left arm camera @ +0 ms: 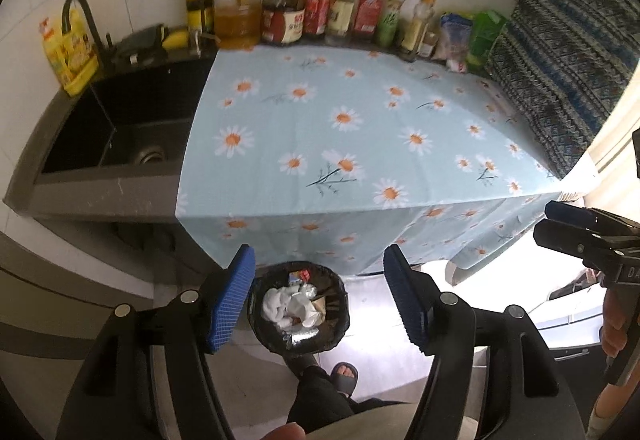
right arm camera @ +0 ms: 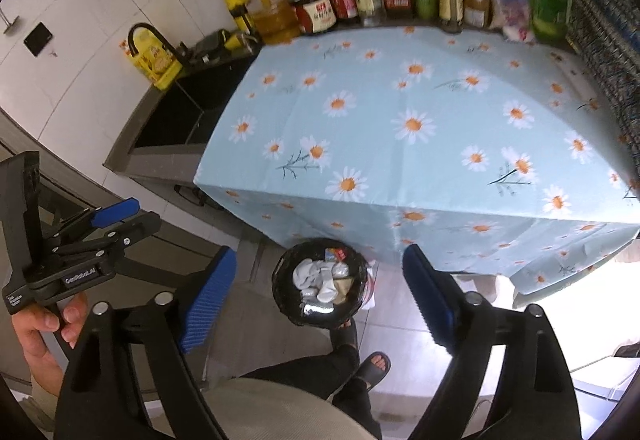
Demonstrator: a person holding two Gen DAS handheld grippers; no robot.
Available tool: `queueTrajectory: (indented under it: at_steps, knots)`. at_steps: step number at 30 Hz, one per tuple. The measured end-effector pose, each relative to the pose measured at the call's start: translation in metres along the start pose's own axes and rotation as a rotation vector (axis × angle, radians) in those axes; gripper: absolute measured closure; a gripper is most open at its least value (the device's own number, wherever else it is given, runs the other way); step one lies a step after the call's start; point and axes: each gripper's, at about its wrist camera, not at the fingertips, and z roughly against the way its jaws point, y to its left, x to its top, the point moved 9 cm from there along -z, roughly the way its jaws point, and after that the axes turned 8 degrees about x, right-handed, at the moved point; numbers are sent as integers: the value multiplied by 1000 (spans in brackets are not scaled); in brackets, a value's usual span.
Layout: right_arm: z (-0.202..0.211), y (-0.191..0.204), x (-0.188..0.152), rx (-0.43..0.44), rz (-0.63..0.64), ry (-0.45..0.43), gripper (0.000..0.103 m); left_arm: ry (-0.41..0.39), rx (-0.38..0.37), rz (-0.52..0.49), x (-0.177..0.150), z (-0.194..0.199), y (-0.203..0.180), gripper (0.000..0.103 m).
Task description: Collect trash
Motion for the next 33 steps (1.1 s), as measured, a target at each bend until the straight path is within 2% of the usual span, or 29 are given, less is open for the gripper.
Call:
queueTrajectory:
  at_steps: [3,7,9,12,15,33]
  knots:
    - [15,0,0,0,1,-30,11,-38,14,-3,-1,20,-7,22]
    - [35,4,-3,4,11,-69,7,-71,28,-16,-5,38,-14,21]
    - [44,5,-5,7,15,-88,5,-90,35,-21,-8,46,-18,13]
    - [53,4,-10,-5,24,-101,5,-121,33,-11,-9,56,-21,7]
    - [58,1,-15,-16,30,-105,5,-131,3,10,-10,62,-25,7]
    - [81,12,-18,-27,77,-143,5,-158,26,28,-15,80,-31,7]
